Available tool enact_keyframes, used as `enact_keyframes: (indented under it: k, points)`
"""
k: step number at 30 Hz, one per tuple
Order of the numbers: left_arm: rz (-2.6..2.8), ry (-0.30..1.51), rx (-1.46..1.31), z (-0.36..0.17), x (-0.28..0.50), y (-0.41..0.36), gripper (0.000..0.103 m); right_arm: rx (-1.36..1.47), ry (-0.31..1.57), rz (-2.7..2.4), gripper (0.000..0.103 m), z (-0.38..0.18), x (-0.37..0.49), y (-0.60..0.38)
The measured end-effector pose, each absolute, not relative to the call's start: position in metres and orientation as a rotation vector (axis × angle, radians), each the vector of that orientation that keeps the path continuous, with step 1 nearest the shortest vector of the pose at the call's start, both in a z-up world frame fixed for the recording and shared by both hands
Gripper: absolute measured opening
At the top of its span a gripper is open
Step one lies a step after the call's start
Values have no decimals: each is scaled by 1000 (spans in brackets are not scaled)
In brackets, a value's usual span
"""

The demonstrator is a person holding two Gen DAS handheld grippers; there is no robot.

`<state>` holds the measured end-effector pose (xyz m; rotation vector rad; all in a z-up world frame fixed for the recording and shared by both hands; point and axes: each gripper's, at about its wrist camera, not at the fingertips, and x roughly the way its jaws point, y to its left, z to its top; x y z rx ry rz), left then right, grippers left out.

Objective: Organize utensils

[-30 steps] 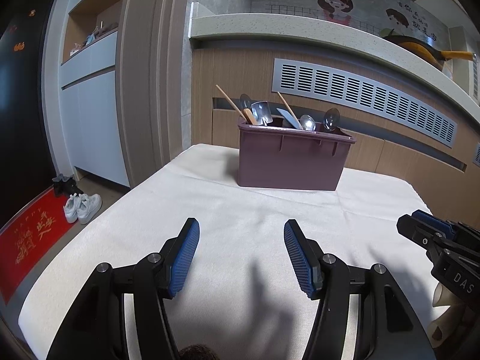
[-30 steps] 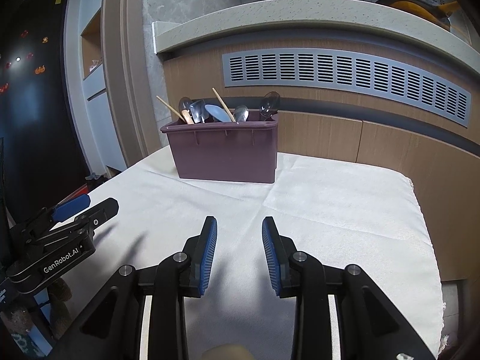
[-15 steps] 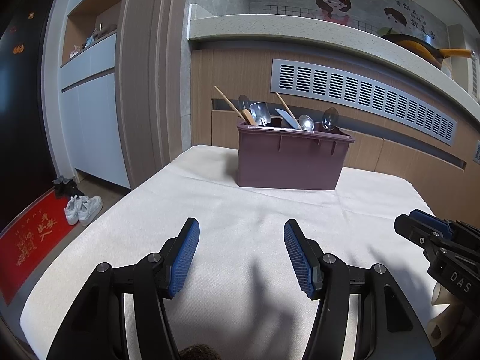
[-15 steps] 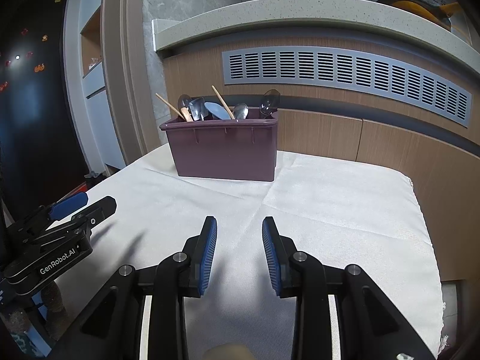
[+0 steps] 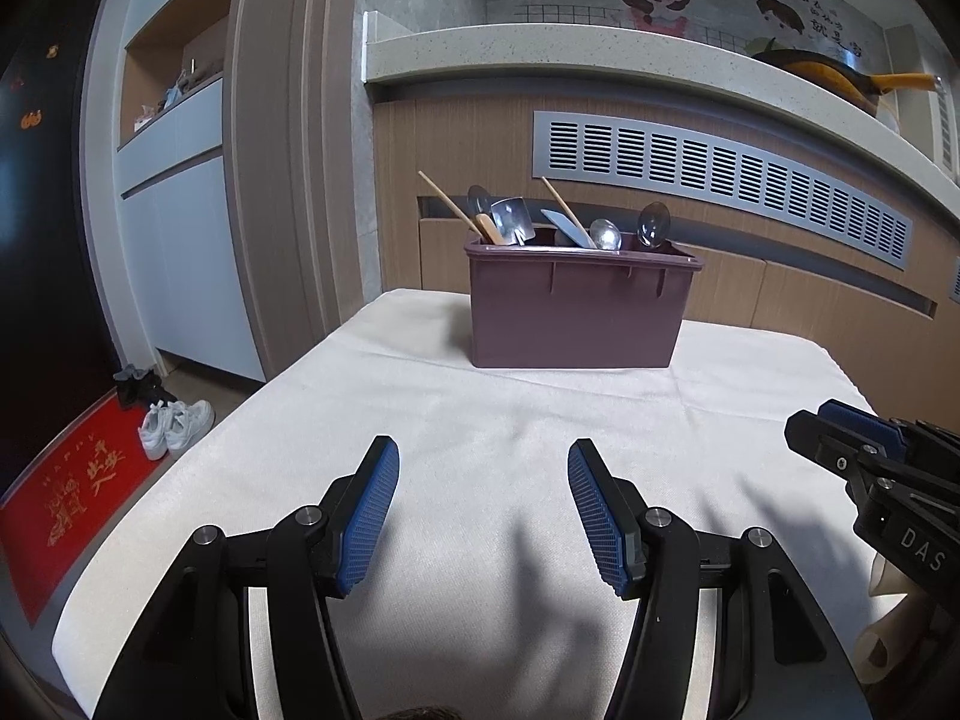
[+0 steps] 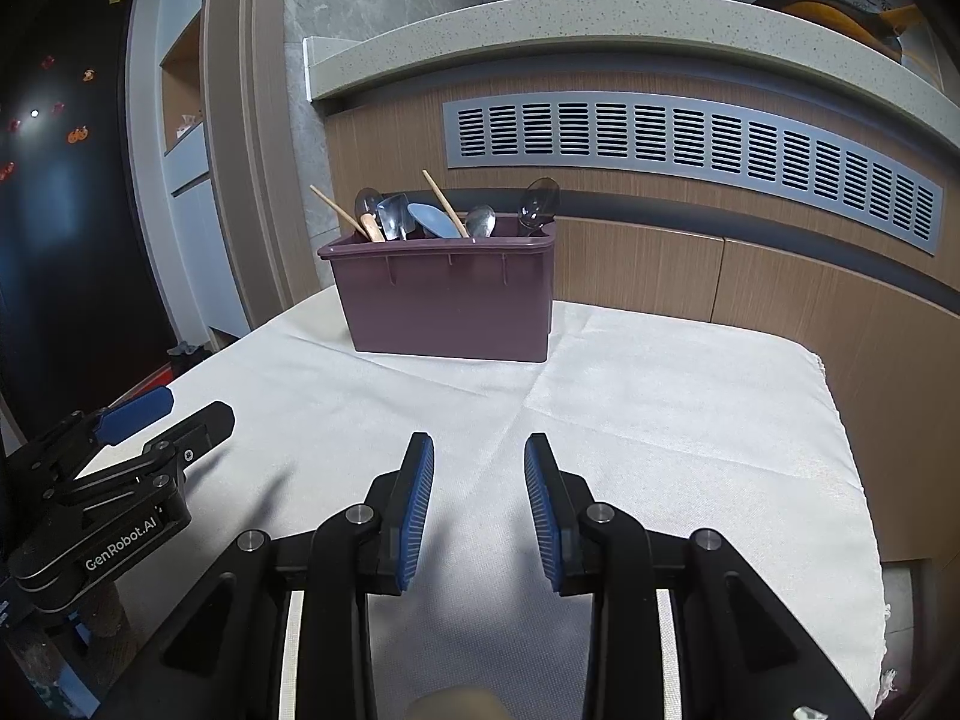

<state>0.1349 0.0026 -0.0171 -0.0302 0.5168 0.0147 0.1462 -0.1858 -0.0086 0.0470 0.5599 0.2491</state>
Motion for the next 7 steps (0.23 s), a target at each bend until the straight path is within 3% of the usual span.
enact_keyframes:
  k: [7]
  points:
    - [29, 520, -43, -17, 135, 5, 59, 47, 561, 250, 30, -9, 147, -187]
